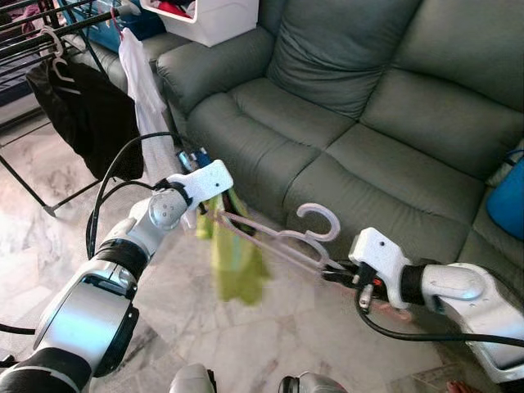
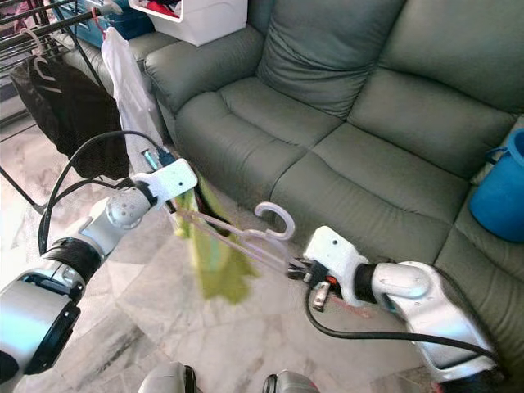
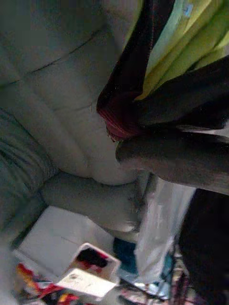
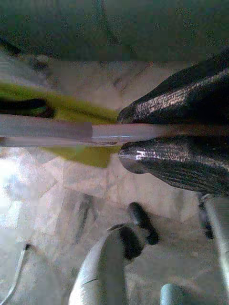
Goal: Hang hanger
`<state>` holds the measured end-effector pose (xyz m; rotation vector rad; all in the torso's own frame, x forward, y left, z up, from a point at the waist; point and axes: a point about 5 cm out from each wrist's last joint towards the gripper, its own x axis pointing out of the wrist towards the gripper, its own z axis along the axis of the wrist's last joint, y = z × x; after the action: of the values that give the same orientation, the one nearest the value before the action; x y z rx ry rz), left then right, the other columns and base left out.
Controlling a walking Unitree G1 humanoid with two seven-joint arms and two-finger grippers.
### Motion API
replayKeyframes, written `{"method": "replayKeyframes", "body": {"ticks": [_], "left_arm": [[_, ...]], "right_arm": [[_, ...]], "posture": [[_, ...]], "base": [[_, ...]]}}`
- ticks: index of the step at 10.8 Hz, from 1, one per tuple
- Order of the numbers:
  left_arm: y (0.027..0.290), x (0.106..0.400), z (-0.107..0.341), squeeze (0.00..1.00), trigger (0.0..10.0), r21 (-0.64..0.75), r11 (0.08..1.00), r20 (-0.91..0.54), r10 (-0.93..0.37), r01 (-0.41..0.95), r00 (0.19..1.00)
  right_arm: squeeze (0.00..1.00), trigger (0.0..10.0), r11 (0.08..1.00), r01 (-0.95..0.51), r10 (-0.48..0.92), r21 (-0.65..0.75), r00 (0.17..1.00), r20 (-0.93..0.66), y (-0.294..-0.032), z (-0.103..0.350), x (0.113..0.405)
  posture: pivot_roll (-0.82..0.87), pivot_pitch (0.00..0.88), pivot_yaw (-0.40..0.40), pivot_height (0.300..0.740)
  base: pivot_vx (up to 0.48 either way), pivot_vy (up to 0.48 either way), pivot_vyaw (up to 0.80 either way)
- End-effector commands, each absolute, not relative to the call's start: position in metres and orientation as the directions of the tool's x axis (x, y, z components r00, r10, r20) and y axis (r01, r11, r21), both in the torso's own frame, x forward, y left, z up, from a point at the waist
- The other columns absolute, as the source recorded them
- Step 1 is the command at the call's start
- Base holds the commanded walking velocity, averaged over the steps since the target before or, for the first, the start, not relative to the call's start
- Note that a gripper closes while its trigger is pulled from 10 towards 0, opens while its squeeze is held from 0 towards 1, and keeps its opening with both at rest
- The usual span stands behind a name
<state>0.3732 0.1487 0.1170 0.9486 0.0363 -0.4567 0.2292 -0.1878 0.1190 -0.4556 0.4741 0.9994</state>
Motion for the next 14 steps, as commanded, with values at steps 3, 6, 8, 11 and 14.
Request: {"method": "replayKeyframes", "body": {"ticks": [3, 6, 8, 11, 14], "left_arm": [[0.154, 0.379, 0.125, 0.00, 10.0, 0.757, 0.533, -0.230, -0.326, 0.379, 0.917], [0.156, 0.378, 0.123, 0.00, 10.0, 0.763, 0.531, -0.226, -0.317, 0.370, 0.921], [0.157, 0.378, 0.123, 0.00, 10.0, 0.755, 0.541, -0.226, -0.316, 0.371, 0.921], [0.148, 0.379, 0.128, 0.00, 10.0, 0.757, 0.541, -0.194, -0.348, 0.365, 0.917], [0.143, 0.380, 0.132, 0.00, 10.0, 0.749, 0.549, -0.178, -0.374, 0.372, 0.910]], "right_arm": [[0.00, 10.0, 0.514, -0.824, 0.584, -0.237, 0.539, -0.606, -0.205, 0.117, 0.238], [0.00, 10.0, 0.526, -0.787, 0.558, -0.323, 0.606, -0.567, -0.206, 0.120, 0.251], [0.00, 10.0, 0.499, -0.796, 0.543, -0.342, 0.595, -0.593, -0.212, 0.116, 0.253], [0.00, 10.0, 0.480, -0.832, 0.610, -0.279, 0.545, -0.575, -0.198, 0.116, 0.255], [0.00, 10.0, 0.469, -0.840, 0.614, -0.272, 0.531, -0.583, -0.200, 0.113, 0.254]], "posture": [[-0.11, 0.083, 0.001, 0.740], [-0.11, 0.081, 0.001, 0.740], [-0.11, 0.080, 0.004, 0.740], [-0.10, 0.075, 0.004, 0.740], [-0.11, 0.077, 0.007, 0.740]], "base": [[0.000, 0.000, 0.00], [0.000, 0.000, 0.00], [0.000, 0.000, 0.00], [0.000, 0.000, 0.00], [0.000, 0.000, 0.00]]}}
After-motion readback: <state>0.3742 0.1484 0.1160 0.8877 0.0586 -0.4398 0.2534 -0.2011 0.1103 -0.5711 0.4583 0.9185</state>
